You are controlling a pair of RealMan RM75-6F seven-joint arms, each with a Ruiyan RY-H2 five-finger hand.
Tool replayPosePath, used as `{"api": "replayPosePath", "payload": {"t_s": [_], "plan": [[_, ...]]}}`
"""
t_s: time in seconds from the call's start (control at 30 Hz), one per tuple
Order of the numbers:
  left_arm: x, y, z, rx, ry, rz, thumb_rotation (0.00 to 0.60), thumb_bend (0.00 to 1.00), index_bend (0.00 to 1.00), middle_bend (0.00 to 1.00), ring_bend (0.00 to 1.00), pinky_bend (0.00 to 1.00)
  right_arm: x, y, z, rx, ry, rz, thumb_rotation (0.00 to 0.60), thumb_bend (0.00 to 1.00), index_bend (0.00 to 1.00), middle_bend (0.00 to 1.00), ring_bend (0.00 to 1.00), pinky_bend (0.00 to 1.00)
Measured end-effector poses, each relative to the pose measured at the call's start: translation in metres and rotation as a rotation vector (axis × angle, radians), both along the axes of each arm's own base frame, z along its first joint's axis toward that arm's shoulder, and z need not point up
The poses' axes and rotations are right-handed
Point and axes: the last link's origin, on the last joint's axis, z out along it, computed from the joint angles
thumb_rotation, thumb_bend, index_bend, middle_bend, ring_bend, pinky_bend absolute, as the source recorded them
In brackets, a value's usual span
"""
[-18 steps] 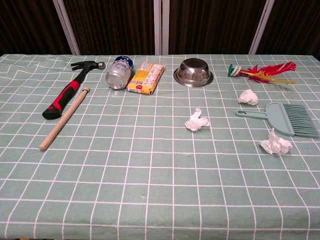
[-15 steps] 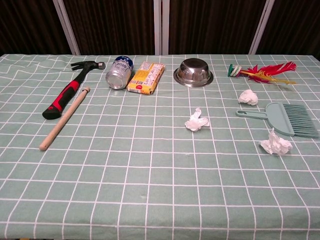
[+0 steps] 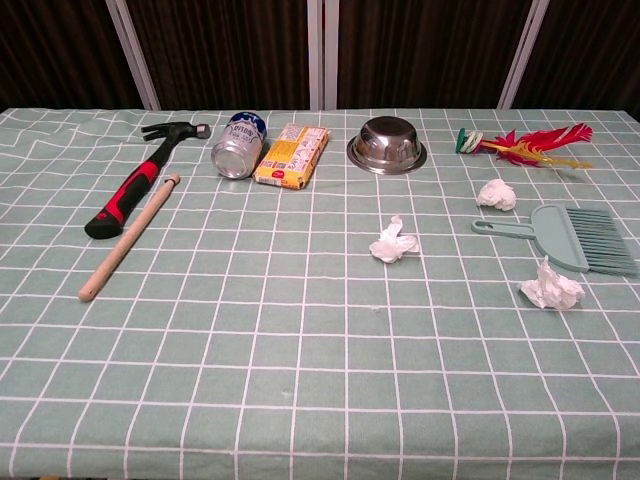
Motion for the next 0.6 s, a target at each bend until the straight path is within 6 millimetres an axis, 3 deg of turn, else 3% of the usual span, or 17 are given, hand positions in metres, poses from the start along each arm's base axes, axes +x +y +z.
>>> {"api": "replayPosePath", "payload": {"t_s": [0.17, 0.3, 0.4, 0.6], "plan": [[0.0, -0.004, 0.001, 0.001, -0.005, 0.003, 0.6, 0.0, 0.15, 0.14, 0.05, 0.05, 0.015, -0.04, -0.028, 0.094, -0.005, 0.013, 0.6, 0.27, 0.16, 0.32, 0.06, 0.16], [-0.001, -0.006, 0.002, 0.0, -0.011, 0.007, 0.6, 0.0, 0.15, 0.14, 0.05, 0.05, 0.029, -0.074, -0.066, 0.163, -0.012, 0.003, 0.6, 0.14, 0.24, 0.37, 0.06, 0.16], [-0.002, -0.007, 0.003, 0.0, -0.014, 0.01, 0.6, 0.0, 0.15, 0.14, 0.05, 0.05, 0.037, -0.091, -0.093, 0.18, -0.008, -0.005, 0.6, 0.09, 0.29, 0.39, 0.06, 0.16], [-0.004, -0.009, 0.002, -0.007, -0.023, 0.018, 0.6, 0.0, 0.15, 0.14, 0.05, 0.05, 0.044, -0.111, -0.139, 0.176, 0.045, -0.015, 0.6, 0.11, 0.33, 0.41, 0.06, 0.16]]}}
